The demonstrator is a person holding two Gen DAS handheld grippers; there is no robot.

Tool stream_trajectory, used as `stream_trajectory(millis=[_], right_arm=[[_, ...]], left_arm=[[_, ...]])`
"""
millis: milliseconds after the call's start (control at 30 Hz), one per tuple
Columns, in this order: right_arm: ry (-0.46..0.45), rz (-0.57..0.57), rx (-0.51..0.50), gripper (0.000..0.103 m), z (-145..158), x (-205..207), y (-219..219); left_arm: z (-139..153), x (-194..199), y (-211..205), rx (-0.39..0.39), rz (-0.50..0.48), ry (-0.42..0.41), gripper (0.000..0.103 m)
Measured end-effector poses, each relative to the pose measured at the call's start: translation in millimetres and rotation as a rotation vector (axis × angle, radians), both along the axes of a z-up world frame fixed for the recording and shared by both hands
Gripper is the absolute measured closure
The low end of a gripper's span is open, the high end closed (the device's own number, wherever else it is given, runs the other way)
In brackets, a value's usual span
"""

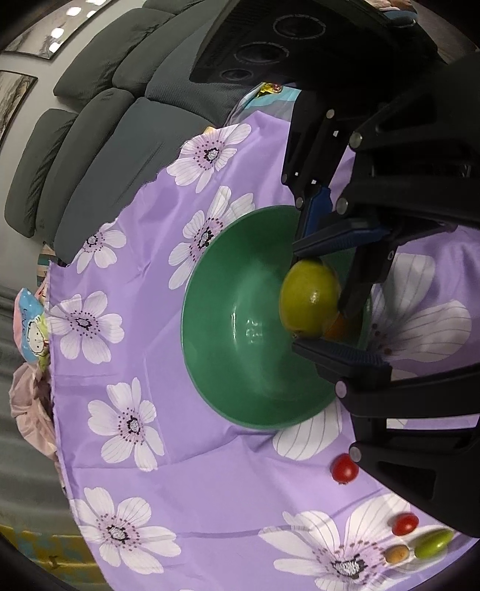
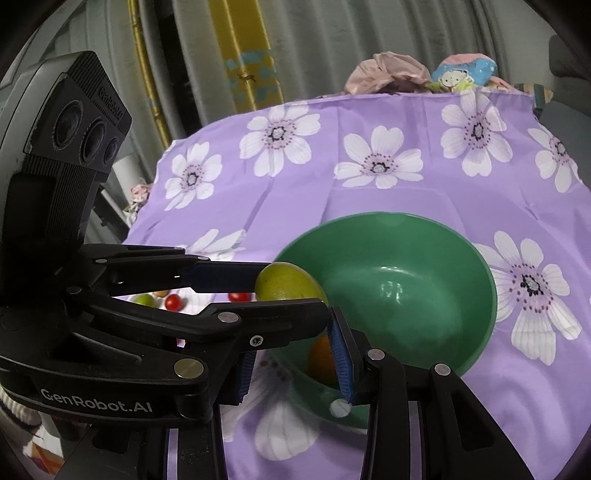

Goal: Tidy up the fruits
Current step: 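Carry the yellow-green fruit into the green bowl and release it, then withdraw the right tool and move toward the second orange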

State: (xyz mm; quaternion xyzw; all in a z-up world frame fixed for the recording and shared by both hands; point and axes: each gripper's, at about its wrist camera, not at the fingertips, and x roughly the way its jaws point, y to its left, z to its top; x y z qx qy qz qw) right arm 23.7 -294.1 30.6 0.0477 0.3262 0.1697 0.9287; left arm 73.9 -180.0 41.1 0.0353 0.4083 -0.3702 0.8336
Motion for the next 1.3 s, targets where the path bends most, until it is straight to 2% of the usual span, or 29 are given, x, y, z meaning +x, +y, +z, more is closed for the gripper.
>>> stream_trajectory(millis=[333,667,900,1133,1300], right_arm=[[0.042,-0.009,-0.07,0.064,-8.9,13.4,3.9],[0.069,-0.018,-0.086,0.064,-13.6,15.9,4.3],[0.058,-0.03,-0.084,0.064,-9.3,5.6,2.9],[0.046,-0.042,-0.094,0.064,-0.4,-9.3,2.5],[0.031,-0.05,-0.093,0.059,8.0,-20.5,3.7]], left_arm=[[-15.2,18.2,-1.3,-0.013,0.023,0.053,0.057],[-17.2,21.0,11.2,0.007,0.087,0.042,0.056],[-8.5,0.6,25.3,0.023,0.115,-0.011,0.053],[-3.4,-17.0,51.3,0.005,0.158,-0.003,0.049],[-4.6,-34.2,73.1,-0.003,0.207,-0.007,0.04]])
